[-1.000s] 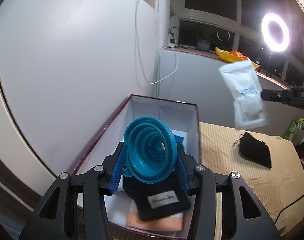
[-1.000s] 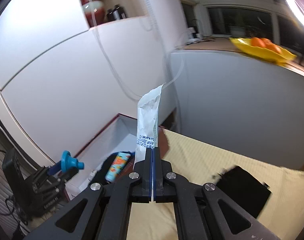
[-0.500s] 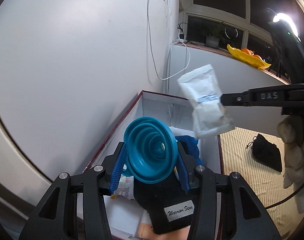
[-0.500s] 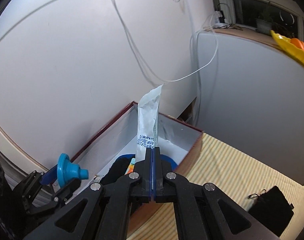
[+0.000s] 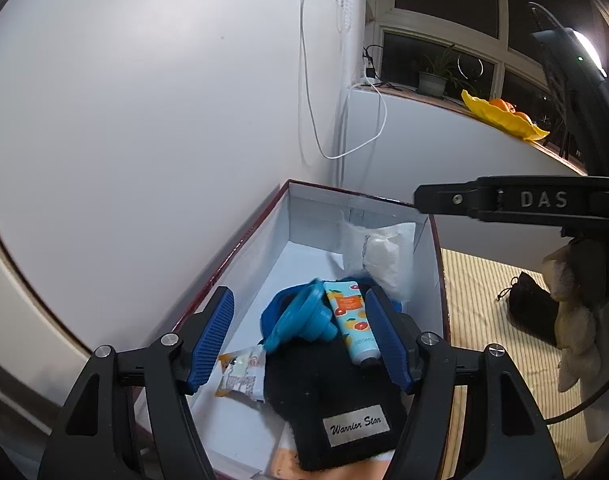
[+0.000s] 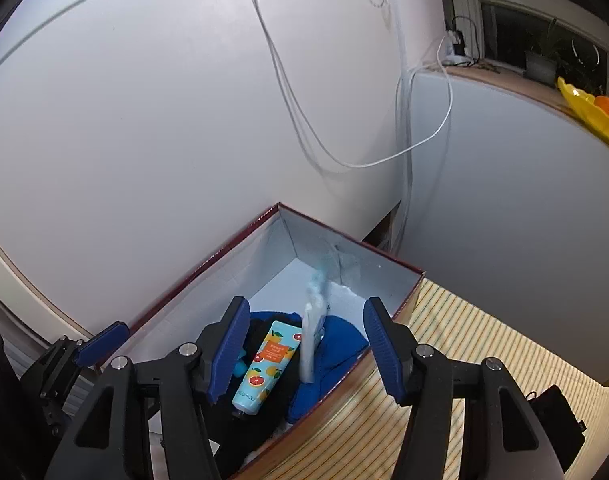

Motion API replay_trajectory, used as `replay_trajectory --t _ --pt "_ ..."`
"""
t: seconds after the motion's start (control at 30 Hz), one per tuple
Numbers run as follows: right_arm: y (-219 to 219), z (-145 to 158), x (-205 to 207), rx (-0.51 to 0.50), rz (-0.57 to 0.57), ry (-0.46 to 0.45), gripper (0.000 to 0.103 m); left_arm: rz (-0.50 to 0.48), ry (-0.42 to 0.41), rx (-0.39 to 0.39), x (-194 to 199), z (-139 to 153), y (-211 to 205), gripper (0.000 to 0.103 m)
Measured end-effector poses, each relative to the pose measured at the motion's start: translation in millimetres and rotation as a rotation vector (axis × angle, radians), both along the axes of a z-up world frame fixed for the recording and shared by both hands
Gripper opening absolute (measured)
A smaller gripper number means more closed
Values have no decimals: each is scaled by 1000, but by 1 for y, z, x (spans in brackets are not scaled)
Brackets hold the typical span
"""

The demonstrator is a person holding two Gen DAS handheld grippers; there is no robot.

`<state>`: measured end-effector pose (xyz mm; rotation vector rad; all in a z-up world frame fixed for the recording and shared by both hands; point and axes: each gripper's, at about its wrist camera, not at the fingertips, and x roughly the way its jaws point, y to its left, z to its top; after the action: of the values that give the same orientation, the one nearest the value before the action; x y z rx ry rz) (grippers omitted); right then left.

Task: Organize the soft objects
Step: 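Open the left tool to drop the funnel while the right tool releases the packet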

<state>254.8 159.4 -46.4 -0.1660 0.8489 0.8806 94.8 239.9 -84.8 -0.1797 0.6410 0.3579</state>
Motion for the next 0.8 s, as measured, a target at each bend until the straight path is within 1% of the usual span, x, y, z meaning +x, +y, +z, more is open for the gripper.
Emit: replay_trajectory --t 0.23,0.37,0.67,0.8 --pt "-17 3 -5 5 -9 11 56 -1 -5 -18 -6 2 -3 68" --pt "-35 7 -9 14 -28 7 56 -11 -13 -17 -13 6 -12 68" --pt "-79 16 -27 14 -57 -22 57 -37 -39 -18 -25 17 -30 68" --pt "-96 20 -35 6 -62 -49 57 -58 -51 -11 -29 22 -43 68"
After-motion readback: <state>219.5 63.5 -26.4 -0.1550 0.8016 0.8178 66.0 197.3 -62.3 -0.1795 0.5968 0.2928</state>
